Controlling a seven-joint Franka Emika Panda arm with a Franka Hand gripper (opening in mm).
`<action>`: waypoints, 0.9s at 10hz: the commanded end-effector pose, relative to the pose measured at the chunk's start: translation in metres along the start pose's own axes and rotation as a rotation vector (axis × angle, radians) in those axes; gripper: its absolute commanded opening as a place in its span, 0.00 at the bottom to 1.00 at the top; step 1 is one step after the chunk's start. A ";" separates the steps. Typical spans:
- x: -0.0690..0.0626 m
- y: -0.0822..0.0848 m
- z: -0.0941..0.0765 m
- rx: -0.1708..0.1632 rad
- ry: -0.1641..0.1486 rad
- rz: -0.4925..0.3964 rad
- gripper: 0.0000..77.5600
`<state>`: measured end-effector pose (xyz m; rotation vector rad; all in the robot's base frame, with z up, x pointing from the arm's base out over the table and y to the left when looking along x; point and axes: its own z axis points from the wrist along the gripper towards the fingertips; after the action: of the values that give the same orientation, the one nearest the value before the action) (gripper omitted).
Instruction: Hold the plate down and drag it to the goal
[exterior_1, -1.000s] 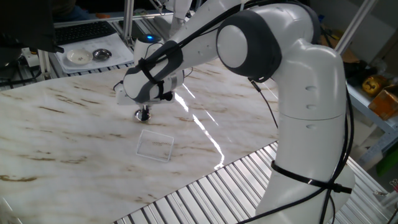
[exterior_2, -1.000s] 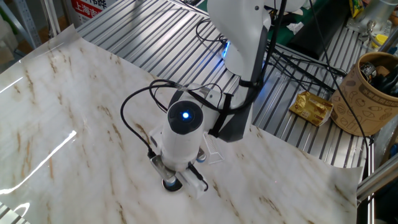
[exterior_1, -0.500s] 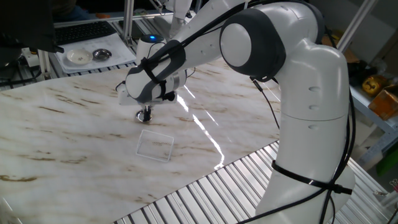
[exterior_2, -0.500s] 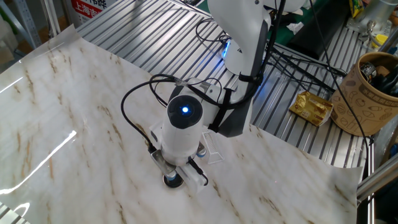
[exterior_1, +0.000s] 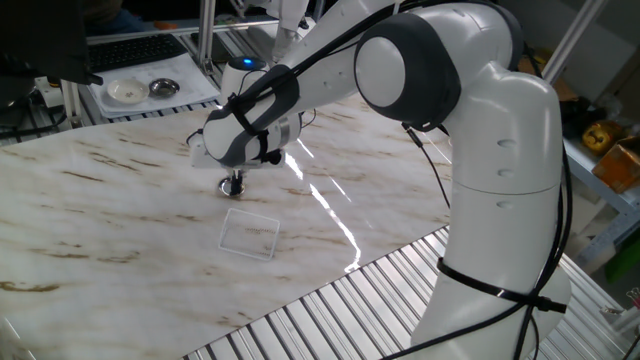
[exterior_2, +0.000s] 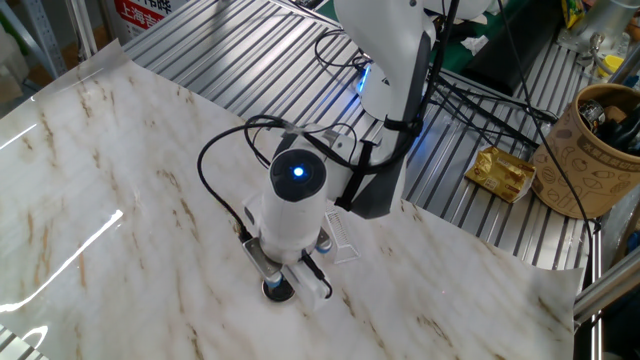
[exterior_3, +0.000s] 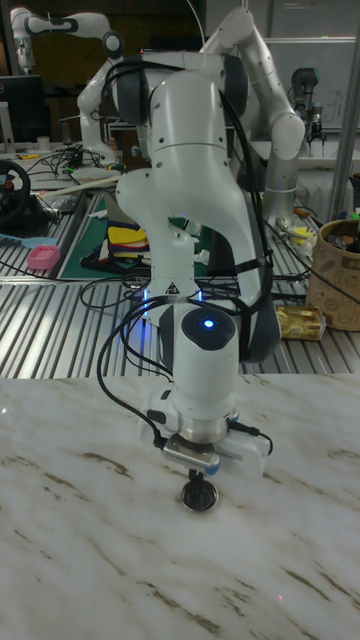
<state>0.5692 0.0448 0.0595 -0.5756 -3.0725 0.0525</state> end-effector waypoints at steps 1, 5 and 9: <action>-0.001 0.000 -0.002 -0.027 -0.042 0.027 0.00; 0.001 0.000 -0.001 -0.059 -0.033 0.014 0.00; 0.011 -0.002 0.003 -0.053 -0.023 0.012 0.00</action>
<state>0.5613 0.0463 0.0567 -0.5965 -3.0981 -0.0234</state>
